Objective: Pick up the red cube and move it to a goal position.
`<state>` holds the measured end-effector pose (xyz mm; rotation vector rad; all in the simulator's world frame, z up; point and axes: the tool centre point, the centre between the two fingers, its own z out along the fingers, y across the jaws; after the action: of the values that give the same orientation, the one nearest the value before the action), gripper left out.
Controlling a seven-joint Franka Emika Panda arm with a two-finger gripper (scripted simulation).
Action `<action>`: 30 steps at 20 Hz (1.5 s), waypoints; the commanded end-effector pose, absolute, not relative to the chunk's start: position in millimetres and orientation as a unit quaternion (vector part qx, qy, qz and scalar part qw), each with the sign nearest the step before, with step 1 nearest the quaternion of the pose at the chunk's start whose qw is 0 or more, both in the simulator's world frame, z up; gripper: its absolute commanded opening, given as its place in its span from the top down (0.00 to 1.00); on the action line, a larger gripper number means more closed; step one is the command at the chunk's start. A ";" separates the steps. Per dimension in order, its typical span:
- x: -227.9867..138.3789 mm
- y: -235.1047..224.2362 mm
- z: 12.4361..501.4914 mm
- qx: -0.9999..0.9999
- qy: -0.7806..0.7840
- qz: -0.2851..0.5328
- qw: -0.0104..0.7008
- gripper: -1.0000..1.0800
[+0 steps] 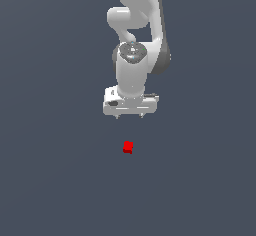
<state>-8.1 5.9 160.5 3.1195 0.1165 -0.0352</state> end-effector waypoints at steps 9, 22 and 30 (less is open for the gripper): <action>-0.6 6.2 145.5 1.000 0.025 -0.010 0.009 0.04; 41.4 4.9 66.6 0.999 -0.043 -0.004 0.004 0.04; 63.1 2.1 30.0 0.997 -0.076 -0.001 0.001 0.04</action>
<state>59.2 2.6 35.1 3.1308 -0.2216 -0.0063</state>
